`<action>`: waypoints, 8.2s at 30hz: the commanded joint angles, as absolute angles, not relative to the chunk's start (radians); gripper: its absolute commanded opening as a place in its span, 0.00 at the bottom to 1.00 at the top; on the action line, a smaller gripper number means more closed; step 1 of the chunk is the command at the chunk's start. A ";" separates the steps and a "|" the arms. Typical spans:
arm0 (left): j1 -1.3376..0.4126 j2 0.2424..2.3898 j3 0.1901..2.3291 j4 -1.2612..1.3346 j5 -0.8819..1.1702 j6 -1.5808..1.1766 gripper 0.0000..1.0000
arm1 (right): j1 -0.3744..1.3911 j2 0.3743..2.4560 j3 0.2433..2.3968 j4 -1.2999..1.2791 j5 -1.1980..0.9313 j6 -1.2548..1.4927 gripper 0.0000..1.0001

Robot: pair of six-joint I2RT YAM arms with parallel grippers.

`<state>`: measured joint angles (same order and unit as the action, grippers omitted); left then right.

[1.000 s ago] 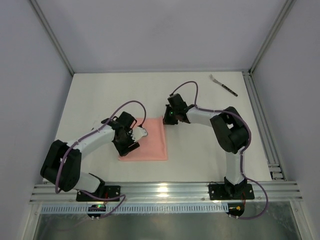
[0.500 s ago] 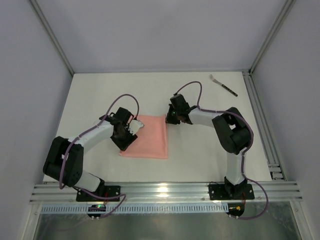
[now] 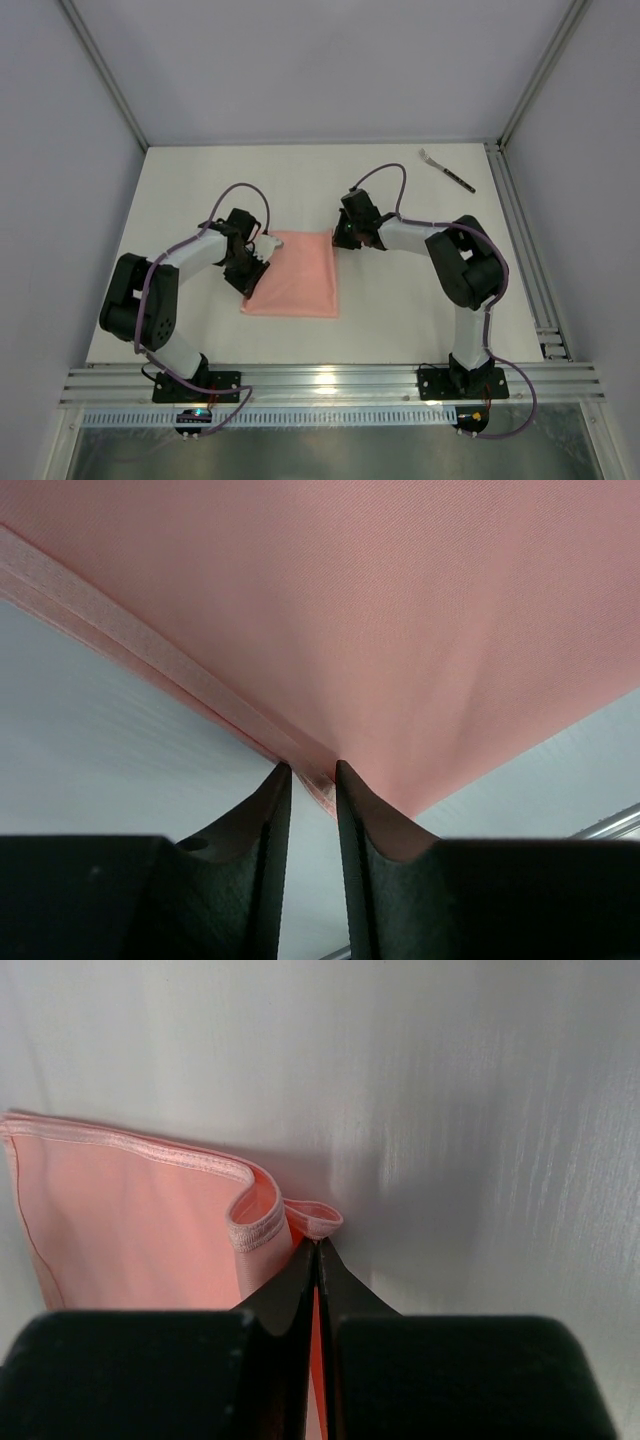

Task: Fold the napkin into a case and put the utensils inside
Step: Smooth out the square-folded napkin at the center of the board.

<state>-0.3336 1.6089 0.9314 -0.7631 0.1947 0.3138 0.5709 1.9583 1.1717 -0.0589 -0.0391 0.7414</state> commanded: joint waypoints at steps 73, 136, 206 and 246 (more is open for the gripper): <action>-0.153 1.947 1.350 -0.601 0.221 0.186 0.49 | 0.609 2.040 1.445 -0.262 -0.037 0.497 0.33; -0.190 1.916 1.319 -0.488 0.367 0.199 0.06 | 0.577 1.876 1.178 -0.187 0.183 0.624 0.04; -0.408 1.634 0.940 -0.733 0.242 0.368 0.36 | 0.893 1.723 0.965 0.089 -0.100 0.844 0.04; -0.445 1.456 1.098 -0.867 0.459 0.443 0.33 | 0.859 1.497 0.512 -0.106 0.038 0.966 0.04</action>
